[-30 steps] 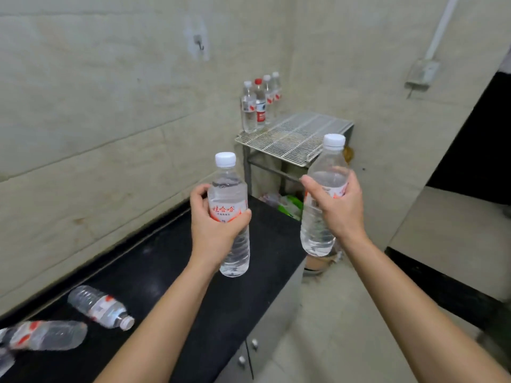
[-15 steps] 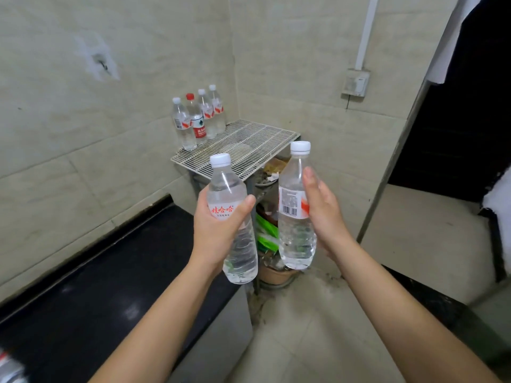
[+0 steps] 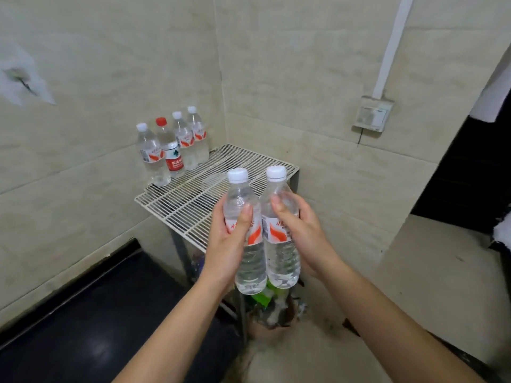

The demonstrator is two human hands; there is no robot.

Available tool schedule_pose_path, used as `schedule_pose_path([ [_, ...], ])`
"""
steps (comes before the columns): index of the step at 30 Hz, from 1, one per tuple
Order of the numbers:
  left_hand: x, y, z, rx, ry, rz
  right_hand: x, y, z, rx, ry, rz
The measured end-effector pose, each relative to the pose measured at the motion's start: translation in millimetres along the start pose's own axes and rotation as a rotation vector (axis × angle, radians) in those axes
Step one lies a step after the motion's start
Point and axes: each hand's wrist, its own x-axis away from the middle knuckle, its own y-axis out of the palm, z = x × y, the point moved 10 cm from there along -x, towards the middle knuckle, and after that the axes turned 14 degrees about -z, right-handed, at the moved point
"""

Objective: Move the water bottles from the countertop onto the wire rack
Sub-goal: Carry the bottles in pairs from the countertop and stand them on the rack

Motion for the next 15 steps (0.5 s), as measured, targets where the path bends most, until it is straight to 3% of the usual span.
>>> schedule_pose_path([
  [7,-117.5,-36.1,-2.6,-0.045,0.021,0.064,-138.8,-16.3,-20.1,0.071,-0.041,-0.016],
  [15,-202.4,-93.1,-13.1,-0.256,-0.029,0.196,-261.1,-2.1,-16.0,0.127,-0.038,-0.221],
])
